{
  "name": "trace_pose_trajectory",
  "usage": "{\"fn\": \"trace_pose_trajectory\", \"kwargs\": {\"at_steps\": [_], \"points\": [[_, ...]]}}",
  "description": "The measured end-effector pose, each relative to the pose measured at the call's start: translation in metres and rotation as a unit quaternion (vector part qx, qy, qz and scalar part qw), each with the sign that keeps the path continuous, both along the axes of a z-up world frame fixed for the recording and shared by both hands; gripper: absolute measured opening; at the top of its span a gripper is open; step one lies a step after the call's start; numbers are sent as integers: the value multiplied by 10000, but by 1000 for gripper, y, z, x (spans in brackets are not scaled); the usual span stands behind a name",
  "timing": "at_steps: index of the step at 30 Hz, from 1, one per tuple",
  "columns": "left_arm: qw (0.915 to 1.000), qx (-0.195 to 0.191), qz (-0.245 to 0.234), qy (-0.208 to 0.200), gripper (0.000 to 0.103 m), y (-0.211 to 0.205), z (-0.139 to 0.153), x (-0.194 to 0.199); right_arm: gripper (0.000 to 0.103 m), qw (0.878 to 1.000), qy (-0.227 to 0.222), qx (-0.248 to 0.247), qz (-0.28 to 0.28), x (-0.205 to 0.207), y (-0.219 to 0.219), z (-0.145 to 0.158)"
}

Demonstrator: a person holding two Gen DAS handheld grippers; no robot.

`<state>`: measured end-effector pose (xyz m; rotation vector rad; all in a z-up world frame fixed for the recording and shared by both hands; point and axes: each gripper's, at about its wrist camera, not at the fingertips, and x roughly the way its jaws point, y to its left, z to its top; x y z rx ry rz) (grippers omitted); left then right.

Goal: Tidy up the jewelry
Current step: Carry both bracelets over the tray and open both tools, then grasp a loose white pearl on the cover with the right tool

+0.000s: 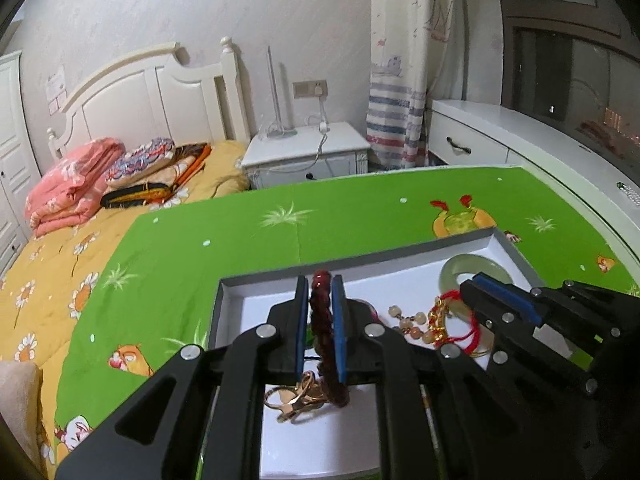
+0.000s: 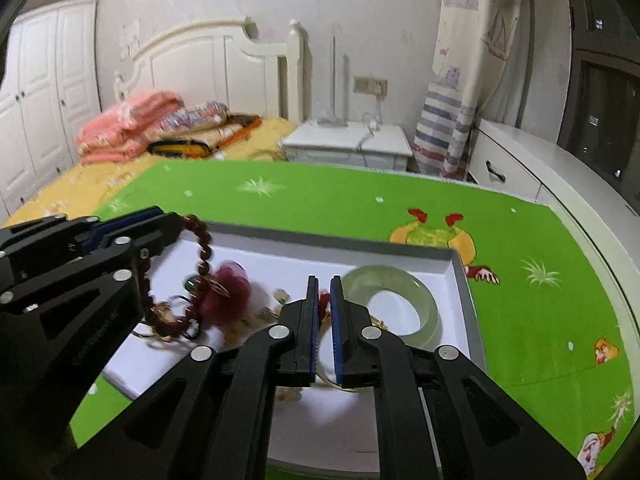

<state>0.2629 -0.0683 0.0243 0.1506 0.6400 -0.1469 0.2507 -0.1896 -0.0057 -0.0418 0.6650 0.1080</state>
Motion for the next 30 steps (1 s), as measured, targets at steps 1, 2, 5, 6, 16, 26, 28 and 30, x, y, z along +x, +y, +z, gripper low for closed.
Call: {"fn": "trace_pose_trajectory", "kwargs": {"at_steps": [1,2,5,6,16,26,28,30], "points": [[10000,5,33,21,16,1,-2,1,10,10000,14,-13,-13,1,0,0],[10000,7,35,43,27,2,-3,1,17,10000,14,-1,-21,1,-1,-1],[9999,50,153,-61,57,8,-3,-1,40,9999,-31,-10,-126,0,-3,-1],[9998,11,172,-71,63,11,-3,-1,41,9999,-44,2,-142,-1,-5,-1],[9997,-136,174,-119,84,34,4,-22,50,9998,-159,66,-22,-22,-6,3],[9993,-173,167,-300,94,61,3,-96,51,9991,-238,325,142,-72,-5,5],[9991,-250,170,-296,95,67,-1,-110,51,9990,-189,373,147,-82,-3,3],[9991,-269,187,-281,95,74,-7,-124,51,9989,-184,390,177,-92,-3,3]]}}
